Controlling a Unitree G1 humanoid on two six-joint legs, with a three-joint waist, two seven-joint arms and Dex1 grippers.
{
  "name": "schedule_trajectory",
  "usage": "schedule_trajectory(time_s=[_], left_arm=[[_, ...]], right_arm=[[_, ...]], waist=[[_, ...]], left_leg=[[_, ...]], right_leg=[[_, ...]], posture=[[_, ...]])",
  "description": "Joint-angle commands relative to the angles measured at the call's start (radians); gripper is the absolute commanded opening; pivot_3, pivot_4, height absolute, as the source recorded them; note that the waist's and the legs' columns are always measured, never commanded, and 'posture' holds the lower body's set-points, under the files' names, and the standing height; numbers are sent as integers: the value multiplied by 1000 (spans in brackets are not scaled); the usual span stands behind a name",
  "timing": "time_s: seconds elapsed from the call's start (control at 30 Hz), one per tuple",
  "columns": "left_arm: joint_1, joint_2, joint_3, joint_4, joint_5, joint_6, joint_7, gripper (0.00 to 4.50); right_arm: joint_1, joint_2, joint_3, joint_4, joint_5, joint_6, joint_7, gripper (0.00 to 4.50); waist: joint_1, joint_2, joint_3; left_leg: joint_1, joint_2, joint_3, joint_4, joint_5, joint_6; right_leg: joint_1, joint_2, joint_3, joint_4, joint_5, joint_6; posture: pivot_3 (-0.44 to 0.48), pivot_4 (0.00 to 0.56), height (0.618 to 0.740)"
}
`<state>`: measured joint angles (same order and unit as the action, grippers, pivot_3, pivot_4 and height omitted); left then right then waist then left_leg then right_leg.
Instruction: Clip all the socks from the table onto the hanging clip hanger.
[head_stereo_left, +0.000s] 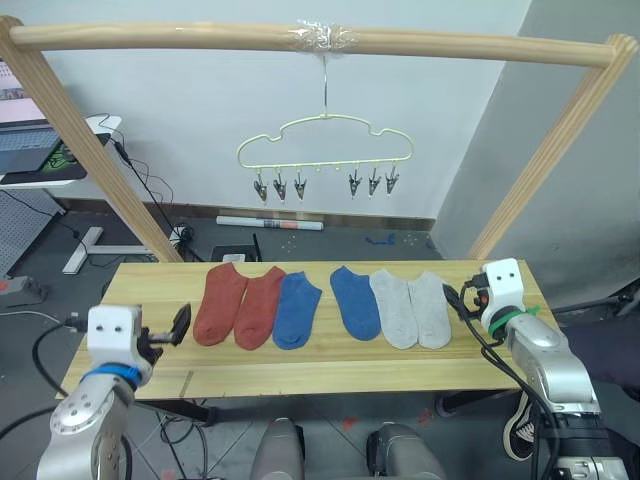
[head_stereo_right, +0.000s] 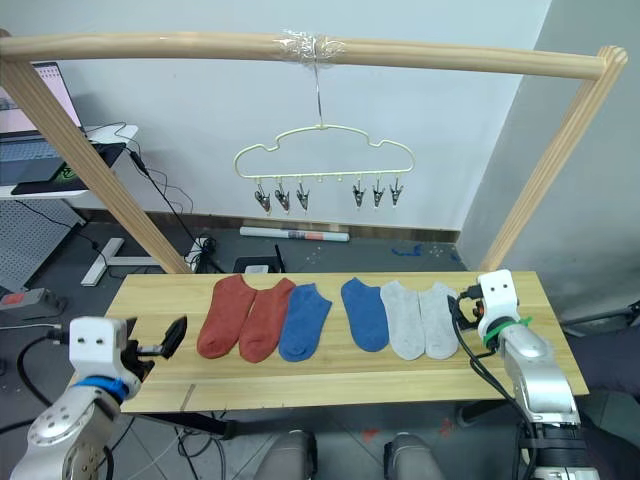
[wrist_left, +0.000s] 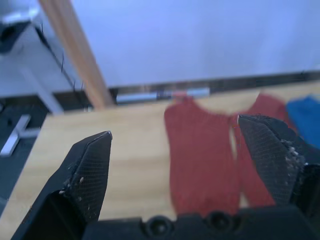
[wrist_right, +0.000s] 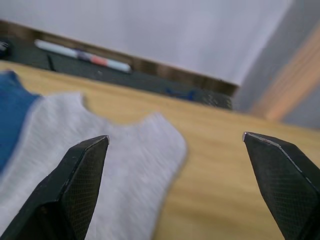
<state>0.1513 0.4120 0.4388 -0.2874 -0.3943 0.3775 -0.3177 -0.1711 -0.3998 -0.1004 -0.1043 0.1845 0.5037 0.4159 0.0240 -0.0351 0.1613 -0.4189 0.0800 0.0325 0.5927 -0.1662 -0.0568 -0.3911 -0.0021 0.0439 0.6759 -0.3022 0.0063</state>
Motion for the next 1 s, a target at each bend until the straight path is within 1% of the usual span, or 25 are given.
schedule_trajectory(time_s=[0.03, 0.17, 0.33, 0.4, 0.43, 0.47, 0.5, 0.6, 0.63, 0.73, 1.0], left_arm=[[-70, 20, -20, -53, -13, 8, -1, 4487], [-230, 5, -86, -26, -11, 32, 11, 4487], [-398, -19, -150, 51, 13, 22, 27, 4487], [-460, -37, -165, 98, 24, -13, 31, 4115], [-480, -45, -171, 114, 25, -25, 32, 4018], [-499, -53, -180, 131, 29, -34, 28, 3707], [-512, -59, -191, 146, 37, -44, 25, 3517], [-552, -77, -209, 210, 66, -67, 40, 2597], [-559, -83, -212, 222, 71, -73, 43, 2358], [-581, -106, -233, 261, 94, -110, 46, 2358], [-686, -154, -258, 462, 167, -283, 57, 2358]], right_arm=[[-20, -20, 13, -133, 130, 52, 134, 4500], [-50, -31, 60, -243, 230, 72, 245, 4500], [-110, 37, 93, -342, 345, 121, 238, 4500], [-144, 65, 119, -372, 359, 125, 226, 4500], [-157, 78, 127, -381, 367, 128, 220, 4500], [-172, 90, 136, -385, 373, 128, 216, 4500], [-184, 99, 143, -384, 376, 127, 213, 4500], [-217, 122, 169, -361, 362, 113, 207, 4500], [-222, 125, 175, -355, 358, 108, 209, 4500], [-239, 133, 184, -333, 355, 90, 223, 4500], [-324, 157, 220, -227, 308, 11, 235, 4500]], waist=[[0, -1, 1], [0, -3, 6], [-2, -4, 7], [-6, -4, 8], [-8, -4, 8], [-9, -4, 8], [-10, -5, 8], [-15, -5, 9], [-17, -5, 9], [-19, -6, 11], [-23, -6, 25]], left_leg=[[0, 0, 0, 0, 0, 0], [-1, 0, -2, 0, 0, -1], [-2, 0, -2, 0, -1, -1], [-2, 0, -2, 0, -1, -1], [-2, 0, -2, 0, -1, -1], [-2, 0, -2, 0, -1, -1], [-2, 0, -2, 0, -1, -1], [-2, 0, -2, 0, -1, -1], [-2, 0, -2, 0, -1, -1], [-2, 0, -3, 0, -1, -1], [-2, 0, -3, 1, -1, -1]], right_leg=[[0, 0, 0, 0, 0, 1], [0, 2, -1, 0, 3, 7], [0, 3, -2, 0, 4, 9], [0, 3, -2, 0, 4, 10], [0, 4, -2, 0, 4, 10], [0, 4, -2, 0, 4, 10], [0, 4, -3, 0, 4, 11], [0, 4, -3, 0, 5, 12], [0, 4, -3, 0, 5, 12], [0, 4, -3, 0, 5, 13], [0, 4, -3, 1, 6, 13]], posture=[[110, 157, 740], [87, 153, 740], [66, 155, 740], [49, 157, 740], [47, 158, 740], [44, 159, 740], [44, 159, 740], [32, 168, 740], [33, 171, 740], [34, 179, 740], [34, 211, 740]])
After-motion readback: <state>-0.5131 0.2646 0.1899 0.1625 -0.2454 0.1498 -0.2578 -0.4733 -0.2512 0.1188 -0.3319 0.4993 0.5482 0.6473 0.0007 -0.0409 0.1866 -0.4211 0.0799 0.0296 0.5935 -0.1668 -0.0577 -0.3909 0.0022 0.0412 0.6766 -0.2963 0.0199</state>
